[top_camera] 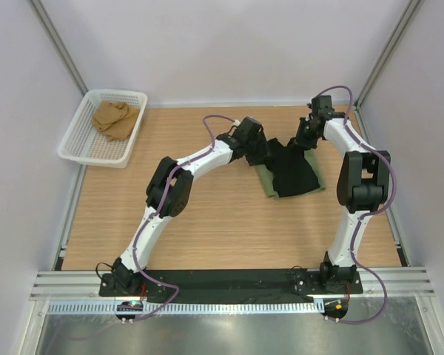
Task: Fold and stack the tank tops
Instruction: Neatly place the folded tank top to the corner
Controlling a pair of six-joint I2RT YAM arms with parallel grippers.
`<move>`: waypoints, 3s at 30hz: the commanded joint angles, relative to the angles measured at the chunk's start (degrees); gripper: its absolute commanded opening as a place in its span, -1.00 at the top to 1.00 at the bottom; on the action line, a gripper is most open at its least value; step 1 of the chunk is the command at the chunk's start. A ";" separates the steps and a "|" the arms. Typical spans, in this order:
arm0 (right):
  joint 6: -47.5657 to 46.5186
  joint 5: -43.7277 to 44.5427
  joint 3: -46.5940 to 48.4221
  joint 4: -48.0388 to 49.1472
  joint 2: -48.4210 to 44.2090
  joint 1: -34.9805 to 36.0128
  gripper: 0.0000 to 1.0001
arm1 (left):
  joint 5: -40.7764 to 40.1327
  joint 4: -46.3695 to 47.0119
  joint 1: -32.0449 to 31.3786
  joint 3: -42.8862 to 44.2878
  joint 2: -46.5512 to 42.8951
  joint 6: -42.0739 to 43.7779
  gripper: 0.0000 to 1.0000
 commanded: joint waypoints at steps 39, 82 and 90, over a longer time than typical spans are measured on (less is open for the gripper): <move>2.94 7.27 -4.89 10.73 -5.46 -0.66 -0.15 | -4.23 9.48 1.28 0.36 -1.94 8.05 -0.10; -0.58 25.55 -14.05 8.81 -1.16 23.70 0.11 | -27.87 11.14 16.93 -78.58 -73.59 15.78 -0.99; 1.88 28.98 -19.66 10.12 -5.02 10.78 0.05 | -28.49 13.52 16.93 -80.78 -73.06 17.81 -0.99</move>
